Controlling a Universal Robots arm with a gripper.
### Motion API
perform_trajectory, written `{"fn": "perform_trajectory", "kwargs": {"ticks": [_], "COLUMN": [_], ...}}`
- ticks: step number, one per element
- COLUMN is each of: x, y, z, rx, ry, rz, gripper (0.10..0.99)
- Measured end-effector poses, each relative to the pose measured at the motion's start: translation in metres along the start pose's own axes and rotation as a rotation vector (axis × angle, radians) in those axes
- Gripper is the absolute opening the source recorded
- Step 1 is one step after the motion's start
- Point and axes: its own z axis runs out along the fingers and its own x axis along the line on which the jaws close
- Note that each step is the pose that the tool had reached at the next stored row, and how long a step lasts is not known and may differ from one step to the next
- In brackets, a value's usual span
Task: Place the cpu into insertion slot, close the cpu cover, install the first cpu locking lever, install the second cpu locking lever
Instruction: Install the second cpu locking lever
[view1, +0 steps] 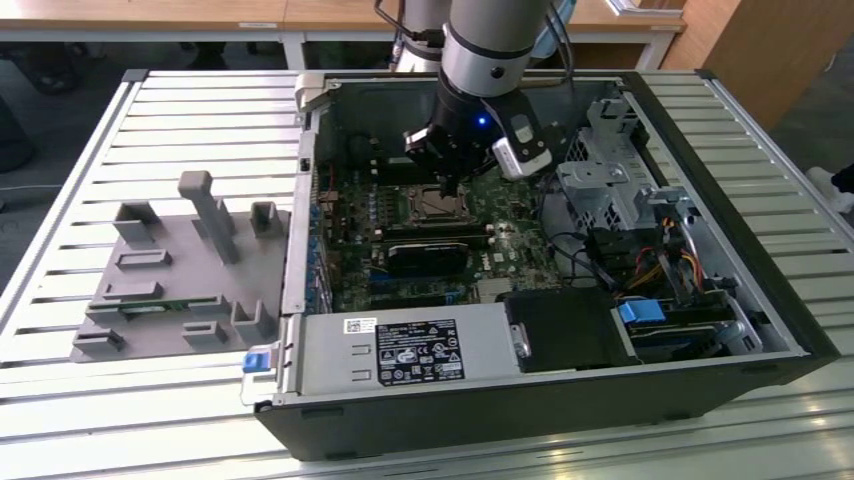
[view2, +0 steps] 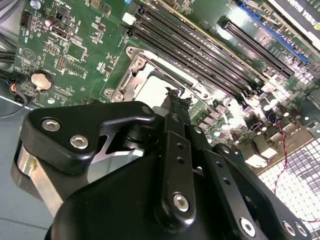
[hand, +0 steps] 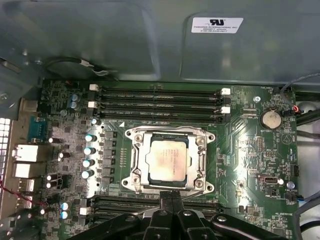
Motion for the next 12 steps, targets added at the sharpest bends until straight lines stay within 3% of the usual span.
{"fn": "perform_trajectory", "kwargs": {"ticks": [12], "x": [-0.0001], "y": [-0.0013], "z": [0.0033], "rx": [-0.001], "ry": [-0.0005], "rz": [0.002], "gripper": [0.11]}}
